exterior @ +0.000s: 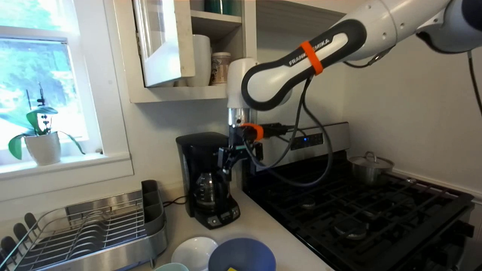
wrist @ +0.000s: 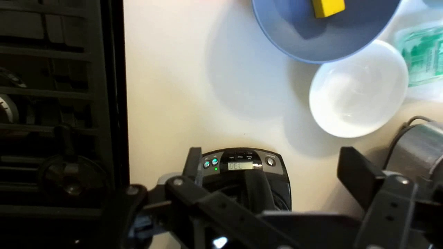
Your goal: Put the clear kettle on the drip tray of the coffee machine
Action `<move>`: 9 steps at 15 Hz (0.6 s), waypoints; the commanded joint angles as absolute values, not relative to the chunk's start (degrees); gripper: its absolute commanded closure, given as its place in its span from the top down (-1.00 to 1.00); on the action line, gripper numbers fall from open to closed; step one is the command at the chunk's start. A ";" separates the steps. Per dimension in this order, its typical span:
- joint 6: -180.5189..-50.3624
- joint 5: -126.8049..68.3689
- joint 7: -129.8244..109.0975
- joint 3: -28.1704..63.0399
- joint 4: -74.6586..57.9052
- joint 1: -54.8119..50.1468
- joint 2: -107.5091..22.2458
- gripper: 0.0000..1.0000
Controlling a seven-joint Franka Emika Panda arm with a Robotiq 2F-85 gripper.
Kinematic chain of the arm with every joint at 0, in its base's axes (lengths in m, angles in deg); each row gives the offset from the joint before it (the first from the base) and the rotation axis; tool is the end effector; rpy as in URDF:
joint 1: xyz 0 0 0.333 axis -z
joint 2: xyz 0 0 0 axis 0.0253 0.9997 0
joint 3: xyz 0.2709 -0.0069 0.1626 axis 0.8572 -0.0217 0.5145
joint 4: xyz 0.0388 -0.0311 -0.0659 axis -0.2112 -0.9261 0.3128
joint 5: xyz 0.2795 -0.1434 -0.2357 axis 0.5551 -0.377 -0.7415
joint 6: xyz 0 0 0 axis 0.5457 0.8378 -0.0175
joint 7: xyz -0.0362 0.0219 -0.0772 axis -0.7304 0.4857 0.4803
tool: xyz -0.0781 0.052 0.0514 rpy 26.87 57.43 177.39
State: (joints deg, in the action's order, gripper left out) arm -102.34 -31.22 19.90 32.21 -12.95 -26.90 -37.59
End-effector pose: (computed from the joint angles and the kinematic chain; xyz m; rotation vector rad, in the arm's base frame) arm 0.5436 0.3787 0.3877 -3.1100 -0.0817 -0.0813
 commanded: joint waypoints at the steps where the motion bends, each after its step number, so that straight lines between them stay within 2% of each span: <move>1: -106.23 -28.13 12.56 33.87 -26.63 -23.76 -50.07 1.00; 9: -112.19 -24.87 9.83 35.42 -49.60 -20.81 -71.49 1.00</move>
